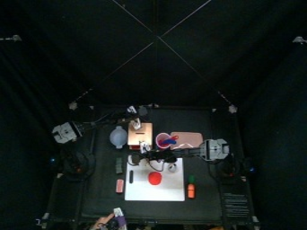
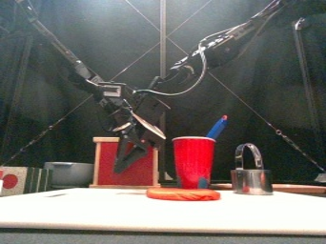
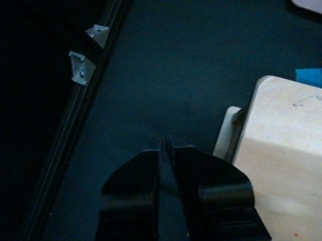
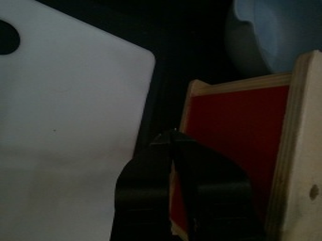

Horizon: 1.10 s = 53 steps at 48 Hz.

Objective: Get the cutter from the drawer then cut the dough then place the extra dough in the bowl
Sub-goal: Shut the drawer

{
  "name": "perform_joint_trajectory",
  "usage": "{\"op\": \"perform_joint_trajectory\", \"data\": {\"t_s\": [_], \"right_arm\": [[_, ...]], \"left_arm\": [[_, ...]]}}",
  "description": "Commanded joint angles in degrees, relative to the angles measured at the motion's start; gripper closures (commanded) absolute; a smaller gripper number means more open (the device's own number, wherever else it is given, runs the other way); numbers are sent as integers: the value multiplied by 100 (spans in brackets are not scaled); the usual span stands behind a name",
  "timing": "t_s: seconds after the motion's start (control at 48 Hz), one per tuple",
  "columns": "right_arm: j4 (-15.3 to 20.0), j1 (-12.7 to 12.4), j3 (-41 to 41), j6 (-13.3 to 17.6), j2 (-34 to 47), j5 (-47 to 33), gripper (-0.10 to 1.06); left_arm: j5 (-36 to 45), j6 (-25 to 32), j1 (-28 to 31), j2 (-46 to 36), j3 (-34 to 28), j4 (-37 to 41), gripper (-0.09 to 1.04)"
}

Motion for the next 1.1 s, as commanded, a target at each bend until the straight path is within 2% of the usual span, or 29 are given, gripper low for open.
{"op": "perform_joint_trajectory", "data": {"t_s": [0.021,0.208,0.396,0.479,0.604,0.708,0.812,0.958,1.104], "right_arm": [[-220,-114,-132,35,-62,-9,81],[-299,-158,-229,62,-35,-44,81],[-158,-88,-211,70,-158,-53,81],[44,62,-176,70,-308,-62,81],[747,299,-62,35,-624,-88,81],[1450,360,149,-26,-1037,-114,81],[1828,378,562,-53,-1564,-62,80],[1898,483,1195,-53,-2303,220,73],[1898,773,1872,-62,-3094,448,57]], "left_arm": [[9,9,-26,-44,-18,0,38],[18,9,-26,-44,-9,0,38],[-70,-18,-26,-97,0,0,38],[-229,-26,-26,-167,35,0,38],[-633,-44,0,-343,105,0,38],[-1046,-44,0,-527,185,-53,37],[-1283,-44,-18,-721,237,-167,37],[-1538,-44,-123,-1037,352,-483,37],[-2065,-35,-413,-1327,606,-932,37]]}}
